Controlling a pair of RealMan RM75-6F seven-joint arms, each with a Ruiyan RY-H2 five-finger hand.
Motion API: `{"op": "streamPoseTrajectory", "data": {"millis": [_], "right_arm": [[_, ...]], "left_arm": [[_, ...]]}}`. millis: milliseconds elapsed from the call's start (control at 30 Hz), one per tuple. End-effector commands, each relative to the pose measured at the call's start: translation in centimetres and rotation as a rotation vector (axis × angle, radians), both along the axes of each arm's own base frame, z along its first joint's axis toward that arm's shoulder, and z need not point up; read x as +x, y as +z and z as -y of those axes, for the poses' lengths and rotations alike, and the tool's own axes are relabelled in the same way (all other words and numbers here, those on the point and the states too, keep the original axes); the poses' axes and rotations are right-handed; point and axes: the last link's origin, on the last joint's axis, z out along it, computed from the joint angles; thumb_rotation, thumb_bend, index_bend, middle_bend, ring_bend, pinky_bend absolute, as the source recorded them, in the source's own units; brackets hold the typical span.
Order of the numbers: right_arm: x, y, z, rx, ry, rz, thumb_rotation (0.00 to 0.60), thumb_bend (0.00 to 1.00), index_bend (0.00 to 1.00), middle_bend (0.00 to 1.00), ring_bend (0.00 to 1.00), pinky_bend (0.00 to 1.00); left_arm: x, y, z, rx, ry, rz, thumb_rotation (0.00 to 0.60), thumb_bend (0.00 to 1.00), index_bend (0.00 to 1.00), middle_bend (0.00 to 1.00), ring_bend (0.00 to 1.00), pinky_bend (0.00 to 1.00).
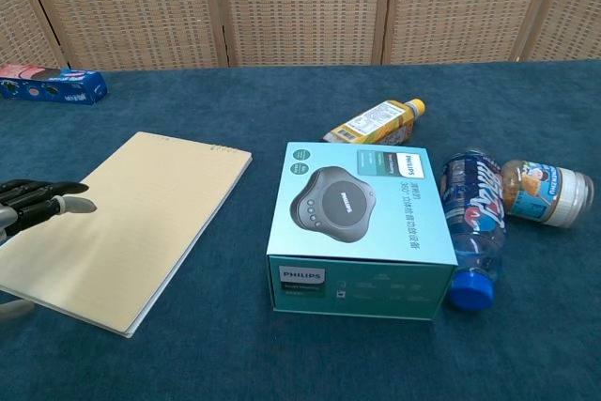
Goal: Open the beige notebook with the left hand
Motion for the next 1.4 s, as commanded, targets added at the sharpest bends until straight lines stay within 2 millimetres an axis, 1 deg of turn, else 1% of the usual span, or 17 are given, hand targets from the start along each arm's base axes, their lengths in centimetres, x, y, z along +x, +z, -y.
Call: {"op": "streamPoseTrajectory", "data": {"millis": [33,733,1400], "right_arm": [[-0.03,0.0,0.0,0.001,-0.002,0.002,0.6,0.05,0.02,0.0,0.0,0.0],[-0.02,0.0,0.03,0.0,-0.002,0.006,0.6,0.05,0.02,0.0,0.0,0.0],[-0.03,0.04,0.0,-0.001,-0.003,0.007,0.6,0.05,0.02,0.0,0.0,0.0]], "left_arm": [[-0.01,-0.08,0.02,-0.001,0.001,-0.001,0.6,0.25,0.0,0.0,0.0,0.0],[0.2,-0.45,-0.43,0.001,-0.004,-0.004,0.6,0.26,0.0,0.0,0.0,0.0],[0.03,-0.47,-0.33,-0.008,0.002,-0.004,0.6,0.26,0.0,0.0,0.0,0.0]]}}
